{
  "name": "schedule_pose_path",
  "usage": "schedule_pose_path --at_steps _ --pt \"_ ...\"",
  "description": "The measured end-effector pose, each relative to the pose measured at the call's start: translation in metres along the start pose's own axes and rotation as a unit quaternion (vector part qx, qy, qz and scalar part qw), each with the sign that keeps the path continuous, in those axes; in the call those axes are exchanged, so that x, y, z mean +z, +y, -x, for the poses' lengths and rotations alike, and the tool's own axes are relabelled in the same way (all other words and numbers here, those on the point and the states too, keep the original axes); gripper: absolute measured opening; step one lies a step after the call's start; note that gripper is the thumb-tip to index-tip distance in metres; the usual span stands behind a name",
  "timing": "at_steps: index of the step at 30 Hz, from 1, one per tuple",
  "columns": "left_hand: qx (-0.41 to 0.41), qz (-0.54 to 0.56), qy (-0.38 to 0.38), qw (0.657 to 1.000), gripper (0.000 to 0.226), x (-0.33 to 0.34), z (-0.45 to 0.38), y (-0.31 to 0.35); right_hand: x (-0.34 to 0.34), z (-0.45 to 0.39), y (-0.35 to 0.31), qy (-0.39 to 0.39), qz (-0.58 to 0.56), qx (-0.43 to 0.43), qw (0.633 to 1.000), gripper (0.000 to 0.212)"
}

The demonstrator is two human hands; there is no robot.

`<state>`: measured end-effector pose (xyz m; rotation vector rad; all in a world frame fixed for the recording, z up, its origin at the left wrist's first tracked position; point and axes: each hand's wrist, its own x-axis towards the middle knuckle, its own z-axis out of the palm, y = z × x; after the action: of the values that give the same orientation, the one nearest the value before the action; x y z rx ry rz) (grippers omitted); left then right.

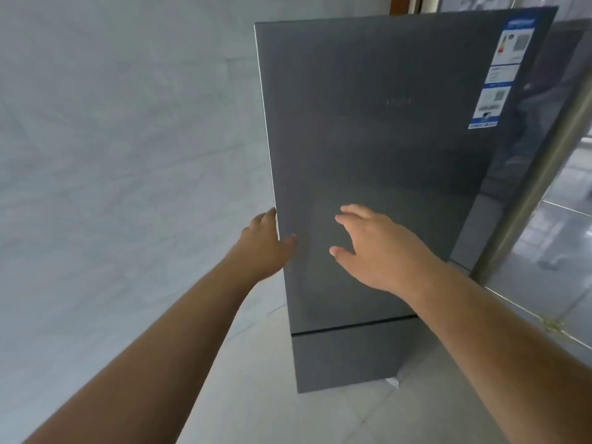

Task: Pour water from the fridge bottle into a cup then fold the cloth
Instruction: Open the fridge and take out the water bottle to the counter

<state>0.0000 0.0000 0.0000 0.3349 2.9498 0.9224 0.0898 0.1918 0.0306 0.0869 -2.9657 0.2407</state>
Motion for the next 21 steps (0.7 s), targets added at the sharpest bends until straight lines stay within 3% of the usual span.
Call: schedule_pose_path --at_steps 4,7,9,14,21 --pt "-0.054 0.114 0.005 0.992 0.063 0.018 -0.054 0.003 -0.002 -0.035 0.012 -0.015 0.019 -0.032 0.999 0.064" --pt "-0.088 0.155 0.02 0.984 0.082 0.034 -0.089 -0.006 0.002 -0.058 0.02 -0.008 0.036 -0.044 0.998 0.064" --pt "-0.096 0.196 0.035 0.975 0.082 0.04 -0.105 -0.01 0.002 -0.069 0.026 -0.001 0.046 -0.038 0.998 0.064" --pt "-0.043 0.246 0.044 0.967 0.081 0.043 -0.125 -0.019 0.004 -0.085 0.028 0.008 0.054 -0.036 0.998 0.063" --pt "-0.051 0.288 0.072 0.953 0.076 0.048 -0.143 -0.033 0.0 -0.101 0.005 0.036 0.065 -0.035 0.997 0.063"
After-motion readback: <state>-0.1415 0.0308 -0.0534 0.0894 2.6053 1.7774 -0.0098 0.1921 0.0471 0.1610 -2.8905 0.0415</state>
